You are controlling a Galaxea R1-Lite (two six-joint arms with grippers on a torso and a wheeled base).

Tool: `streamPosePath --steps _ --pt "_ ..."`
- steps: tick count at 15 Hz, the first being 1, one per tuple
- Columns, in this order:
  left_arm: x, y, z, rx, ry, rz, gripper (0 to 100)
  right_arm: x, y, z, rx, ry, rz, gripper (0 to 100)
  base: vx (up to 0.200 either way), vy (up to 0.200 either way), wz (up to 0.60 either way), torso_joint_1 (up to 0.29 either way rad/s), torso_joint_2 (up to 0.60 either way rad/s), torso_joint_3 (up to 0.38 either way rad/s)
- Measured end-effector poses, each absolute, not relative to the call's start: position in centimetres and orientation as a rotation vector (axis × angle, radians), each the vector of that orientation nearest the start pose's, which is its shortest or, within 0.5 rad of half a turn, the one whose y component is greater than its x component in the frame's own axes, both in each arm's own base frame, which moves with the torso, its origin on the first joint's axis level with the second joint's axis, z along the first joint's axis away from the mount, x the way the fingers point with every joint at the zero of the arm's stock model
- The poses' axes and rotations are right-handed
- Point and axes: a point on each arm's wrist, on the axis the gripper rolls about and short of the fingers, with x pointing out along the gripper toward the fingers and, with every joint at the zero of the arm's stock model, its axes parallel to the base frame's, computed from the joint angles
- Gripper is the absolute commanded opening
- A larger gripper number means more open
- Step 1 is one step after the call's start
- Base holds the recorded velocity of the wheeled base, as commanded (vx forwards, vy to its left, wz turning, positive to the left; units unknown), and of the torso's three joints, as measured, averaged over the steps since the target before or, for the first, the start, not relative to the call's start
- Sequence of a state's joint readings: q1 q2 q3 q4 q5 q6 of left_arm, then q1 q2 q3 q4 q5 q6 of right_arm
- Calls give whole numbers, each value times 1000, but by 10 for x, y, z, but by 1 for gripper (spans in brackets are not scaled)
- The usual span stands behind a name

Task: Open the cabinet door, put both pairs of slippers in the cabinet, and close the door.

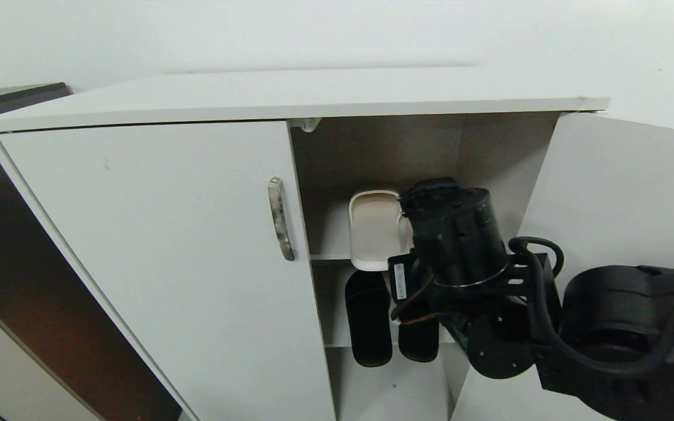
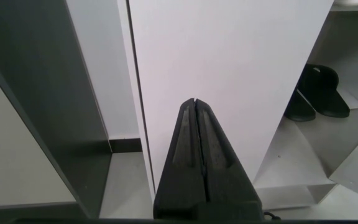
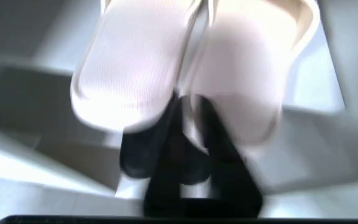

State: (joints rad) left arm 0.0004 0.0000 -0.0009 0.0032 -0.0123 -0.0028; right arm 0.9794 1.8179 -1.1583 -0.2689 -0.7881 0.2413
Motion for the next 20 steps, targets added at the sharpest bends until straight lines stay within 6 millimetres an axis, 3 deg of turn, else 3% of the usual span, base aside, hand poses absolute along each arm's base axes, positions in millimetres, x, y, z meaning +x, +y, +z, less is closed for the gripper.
streamPosePath --steps 4,12,20 --pt "-23 0 76 -3 2 -11 0 188 277 208 -66 260 202 0 0 0 0 0 0 0" --pt "-23 0 76 -2 2 -11 0 184 275 203 -77 272 210 0 0 0 0 0 0 0" --pt "-23 0 75 -3 2 -12 0 184 273 200 -79 285 222 0 -200 0 0 1 1 4"
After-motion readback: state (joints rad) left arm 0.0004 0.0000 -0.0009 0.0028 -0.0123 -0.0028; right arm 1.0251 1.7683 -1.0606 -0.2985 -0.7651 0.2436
